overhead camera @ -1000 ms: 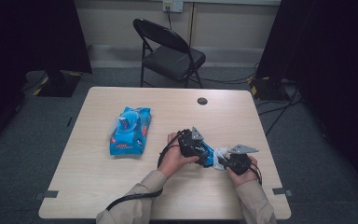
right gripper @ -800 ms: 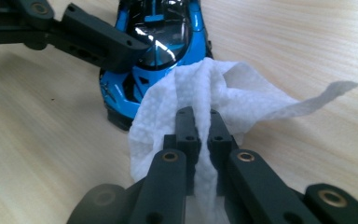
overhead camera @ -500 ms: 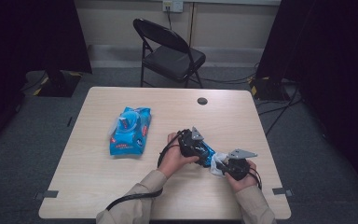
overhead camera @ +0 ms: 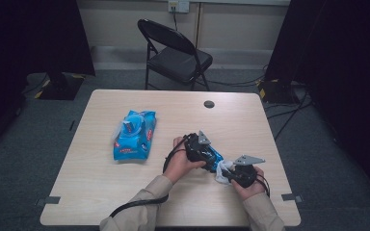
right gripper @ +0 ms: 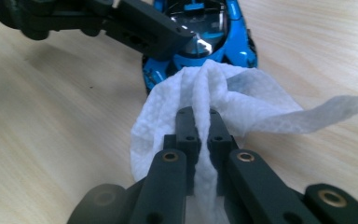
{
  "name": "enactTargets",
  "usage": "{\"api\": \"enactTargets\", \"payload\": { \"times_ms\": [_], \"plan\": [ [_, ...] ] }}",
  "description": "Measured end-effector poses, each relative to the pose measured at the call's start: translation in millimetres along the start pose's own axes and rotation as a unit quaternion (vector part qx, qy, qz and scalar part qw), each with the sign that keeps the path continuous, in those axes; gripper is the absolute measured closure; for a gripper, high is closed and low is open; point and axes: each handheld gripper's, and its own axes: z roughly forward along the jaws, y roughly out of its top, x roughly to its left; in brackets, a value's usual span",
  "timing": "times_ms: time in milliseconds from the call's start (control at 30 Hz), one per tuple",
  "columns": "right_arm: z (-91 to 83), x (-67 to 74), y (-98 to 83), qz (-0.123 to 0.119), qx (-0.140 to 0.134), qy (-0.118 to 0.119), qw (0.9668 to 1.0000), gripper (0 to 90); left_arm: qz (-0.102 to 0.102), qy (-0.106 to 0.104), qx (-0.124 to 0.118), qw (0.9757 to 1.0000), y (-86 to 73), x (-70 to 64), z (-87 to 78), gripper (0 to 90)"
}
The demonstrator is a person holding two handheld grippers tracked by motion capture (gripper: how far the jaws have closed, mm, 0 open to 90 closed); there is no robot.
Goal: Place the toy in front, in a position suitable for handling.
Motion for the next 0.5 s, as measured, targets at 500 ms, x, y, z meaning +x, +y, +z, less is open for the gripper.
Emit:
{"api": "enactTargets", "payload": {
  "times_ms": [500],
  "plan": [
    [13.0, 21.1, 5.9, -0.01, 0.001, 0.04, 0.9991, 88.3, -0.001, 0.0, 0.002, 1.0, 0.5, -0.3, 0.1, 0.0]
  ]
}}
